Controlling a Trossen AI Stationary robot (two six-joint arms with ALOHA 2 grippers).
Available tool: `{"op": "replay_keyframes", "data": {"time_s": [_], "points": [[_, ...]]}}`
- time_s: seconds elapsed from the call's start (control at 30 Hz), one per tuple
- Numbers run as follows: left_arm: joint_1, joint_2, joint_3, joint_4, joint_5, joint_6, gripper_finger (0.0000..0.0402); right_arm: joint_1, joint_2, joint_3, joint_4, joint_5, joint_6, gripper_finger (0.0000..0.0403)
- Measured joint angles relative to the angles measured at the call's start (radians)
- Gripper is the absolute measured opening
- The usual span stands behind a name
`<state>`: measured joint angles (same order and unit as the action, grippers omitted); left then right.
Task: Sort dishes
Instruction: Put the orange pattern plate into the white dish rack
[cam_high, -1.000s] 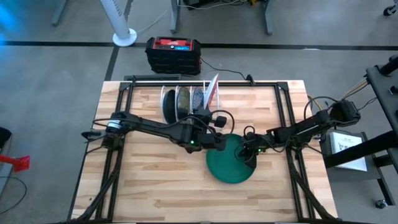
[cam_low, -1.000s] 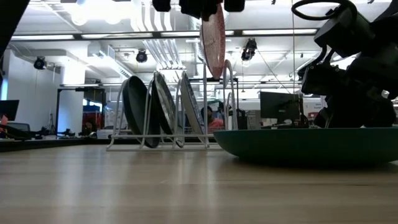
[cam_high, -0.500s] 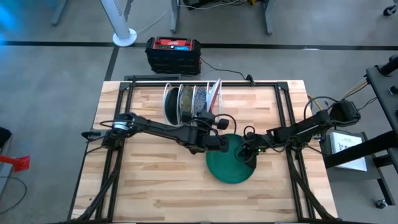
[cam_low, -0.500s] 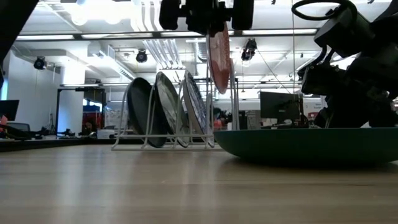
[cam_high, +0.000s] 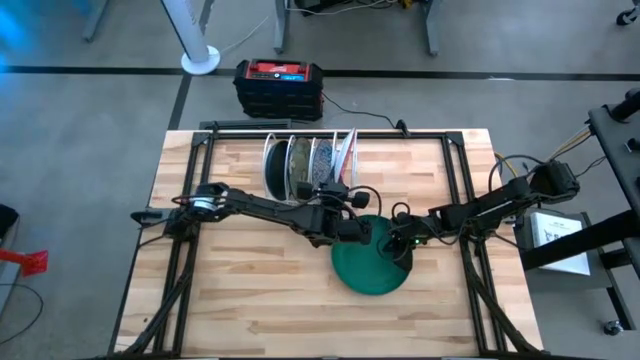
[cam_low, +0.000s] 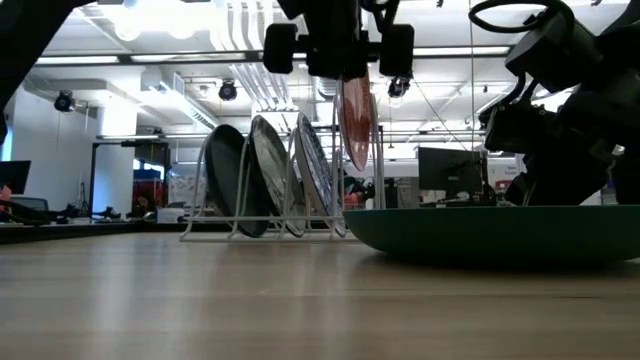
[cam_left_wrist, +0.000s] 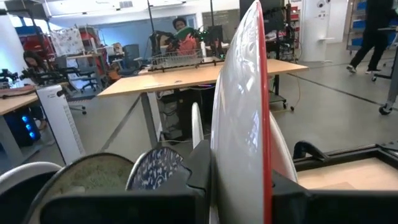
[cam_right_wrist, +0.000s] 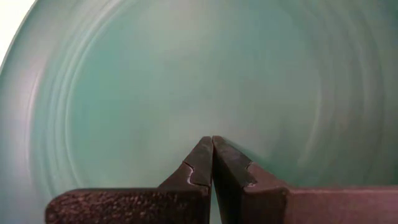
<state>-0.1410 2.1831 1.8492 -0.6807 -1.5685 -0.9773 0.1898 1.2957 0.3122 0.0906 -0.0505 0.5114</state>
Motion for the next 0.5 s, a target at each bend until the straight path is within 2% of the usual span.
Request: {"op": "replay_keyframes", "data": {"time_s": [0.5], "points": [[0.011, 0.057, -0.012, 0.0, 0.004, -0.073, 0.0022, 0.0, 0.0, -0.001, -0.002, 0.0, -0.007, 0.0]]}}
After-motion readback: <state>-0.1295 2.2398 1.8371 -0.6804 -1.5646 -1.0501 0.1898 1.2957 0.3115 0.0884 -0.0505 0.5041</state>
